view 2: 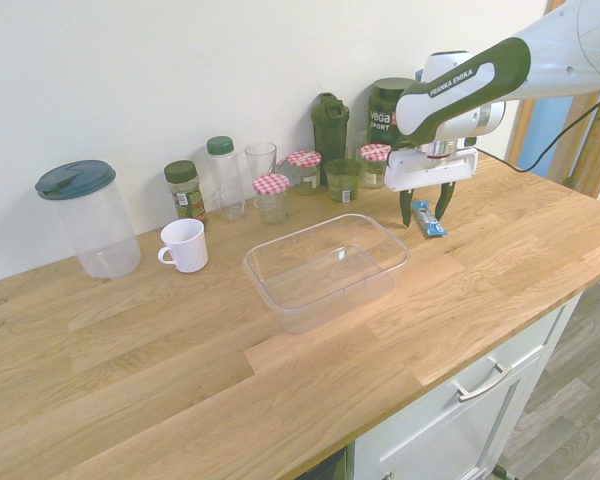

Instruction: Put the protein bar into the container

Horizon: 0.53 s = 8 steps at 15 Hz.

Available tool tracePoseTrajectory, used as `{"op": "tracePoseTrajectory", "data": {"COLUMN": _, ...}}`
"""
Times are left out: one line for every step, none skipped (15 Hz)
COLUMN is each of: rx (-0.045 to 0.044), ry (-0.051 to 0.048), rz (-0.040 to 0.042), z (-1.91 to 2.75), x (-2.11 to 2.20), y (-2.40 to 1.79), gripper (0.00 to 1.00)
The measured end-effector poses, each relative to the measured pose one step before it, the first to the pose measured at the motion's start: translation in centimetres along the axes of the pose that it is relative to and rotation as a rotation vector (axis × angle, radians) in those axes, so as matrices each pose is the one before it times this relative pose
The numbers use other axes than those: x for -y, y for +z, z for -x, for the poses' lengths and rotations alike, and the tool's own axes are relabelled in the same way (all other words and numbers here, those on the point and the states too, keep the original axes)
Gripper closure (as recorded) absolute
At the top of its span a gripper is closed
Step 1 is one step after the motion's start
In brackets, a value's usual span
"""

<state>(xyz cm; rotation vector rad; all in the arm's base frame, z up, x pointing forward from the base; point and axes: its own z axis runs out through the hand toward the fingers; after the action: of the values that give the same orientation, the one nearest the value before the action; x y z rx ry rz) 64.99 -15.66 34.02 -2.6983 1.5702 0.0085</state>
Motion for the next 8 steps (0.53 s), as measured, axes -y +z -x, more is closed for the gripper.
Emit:
{"op": "tracePoseTrajectory", "data": {"rx": -0.00091, "ry": -0.00052, "rz": -0.00058, "z": 0.020, "x": 0.026, "y": 0.016, "gripper": 1.00}}
{"op": "tracePoseTrajectory", "data": {"rx": -0.00077, "ry": 0.00042, "rz": -0.00063, "z": -0.012, "x": 0.001, "y": 0.010, "gripper": 1.00}}
{"op": "tracePoseTrajectory", "data": {"rx": -0.00007, "ry": 0.00044, "rz": -0.00002, "z": 0.000, "x": 0.004, "y": 0.012, "gripper": 1.00}}
{"op": "tracePoseTrajectory", "data": {"rx": -0.00020, "ry": 0.00023, "rz": -0.00011, "z": -0.002, "x": 0.006, "y": 0.016, "gripper": 1.00}}
{"op": "tracePoseTrajectory", "data": {"rx": -0.00028, "ry": 0.00030, "rz": -0.00012, "z": -0.012, "x": 0.001, "y": 0.025, "gripper": 1.00}}
{"op": "tracePoseTrajectory", "data": {"rx": -0.00027, "ry": 0.00068, "rz": -0.00014, "z": -0.028, "x": -0.020, "y": 0.007, "gripper": 1.00}}
{"op": "tracePoseTrajectory", "data": {"rx": -0.00014, "ry": 0.00069, "rz": 0.00002, "z": -0.036, "x": -0.029, "y": 0.009, "gripper": 1.00}}
{"op": "tracePoseTrajectory", "data": {"rx": 0.00002, "ry": 0.00027, "rz": 0.00014, "z": -0.013, "x": -0.011, "y": 0.014, "gripper": 1.00}}
